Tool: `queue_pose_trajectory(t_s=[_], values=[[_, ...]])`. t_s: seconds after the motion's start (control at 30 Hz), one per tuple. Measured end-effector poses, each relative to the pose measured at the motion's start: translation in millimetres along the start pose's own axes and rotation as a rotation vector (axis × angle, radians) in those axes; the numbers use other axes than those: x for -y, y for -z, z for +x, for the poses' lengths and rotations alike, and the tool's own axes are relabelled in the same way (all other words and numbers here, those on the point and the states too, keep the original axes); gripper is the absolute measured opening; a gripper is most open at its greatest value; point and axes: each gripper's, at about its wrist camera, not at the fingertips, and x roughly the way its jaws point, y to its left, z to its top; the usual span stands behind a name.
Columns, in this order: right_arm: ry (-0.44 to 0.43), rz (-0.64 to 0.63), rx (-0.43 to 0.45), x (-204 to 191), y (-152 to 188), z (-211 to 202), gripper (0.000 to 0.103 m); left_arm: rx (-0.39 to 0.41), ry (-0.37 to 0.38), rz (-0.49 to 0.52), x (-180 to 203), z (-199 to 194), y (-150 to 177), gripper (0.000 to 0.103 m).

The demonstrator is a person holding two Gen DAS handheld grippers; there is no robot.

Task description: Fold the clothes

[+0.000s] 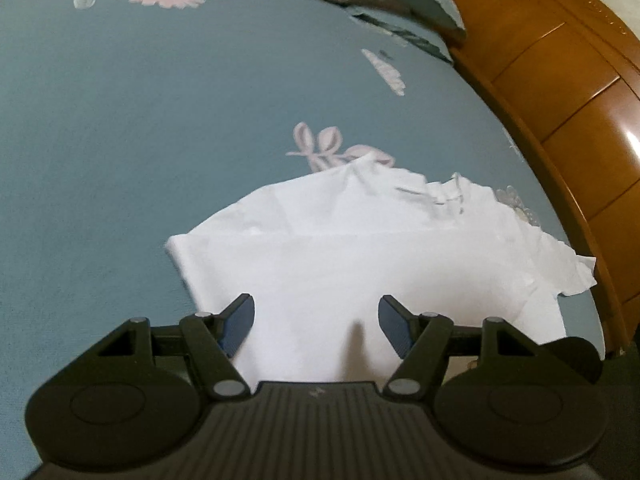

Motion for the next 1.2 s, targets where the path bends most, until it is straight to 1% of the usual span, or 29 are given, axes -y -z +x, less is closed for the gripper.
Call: queue_pose_trajectory(t_s=[0.13, 0.23, 0.3, 0.33, 0.4, 0.47, 0.5, 0.73, 0.8, 0.93, 1.0, 1.13, 1.2], values=[[0.002, 0.019, 0.001, 2.1, 1.8, 2.0, 0.019, 0.013, 0.0, 0.036, -14.7, 6.6, -8.8, 0.07], [0.004, 0.025, 0.0, 3.5, 1.5, 2.5, 0.021, 0.022, -0.046, 0.094, -13.8, 6.9, -17.5, 0.07], [0.006, 0.03, -0.003, 4.6, 0.1, 1.2, 0.023, 0.027, -0.084, 0.093, -11.5, 2.2, -22.5, 0.069], [0.003, 0.035, -0.005, 5.6, -1.0, 0.4, 0.023, 0.035, -0.085, 0.093, -10.1, -1.6, -23.3, 0.069], [0.0, 0.05, -0.008, 8.3, -2.5, -1.1, 0.024, 0.047, -0.058, 0.094, -6.6, -9.0, -21.6, 0.071], [0.001, 0.07, -0.014, 11.2, -4.7, -0.8, 0.024, 0.033, -0.024, 0.1, -2.7, -10.3, -17.2, 0.073], [0.003, 0.083, -0.018, 12.8, -5.6, -0.3, 0.024, 0.03, -0.023, 0.1, -2.3, -10.2, -15.5, 0.074], [0.003, 0.133, -0.038, 15.4, -7.3, 4.9, 0.026, 0.027, -0.09, 0.083, -7.7, -5.8, -6.0, 0.074], [0.004, 0.135, -0.04, 16.3, -8.1, 2.4, 0.026, 0.033, -0.096, 0.094, -4.9, -9.0, -7.8, 0.074], [0.009, 0.144, -0.034, 14.7, -10.4, -2.2, 0.027, 0.04, -0.06, 0.138, 8.7, -18.5, -9.5, 0.074], [0.011, 0.151, -0.029, 14.1, -11.1, -6.8, 0.03, 0.042, -0.038, 0.156, 16.6, -21.9, -7.9, 0.074], [0.009, 0.161, -0.024, 12.4, -7.1, -19.3, 0.032, 0.036, 0.007, 0.187, 35.7, -23.9, 3.5, 0.074], [0.011, 0.154, -0.03, 9.7, 2.3, -25.9, 0.033, 0.021, 0.005, 0.191, 41.3, -20.4, 12.3, 0.074]])
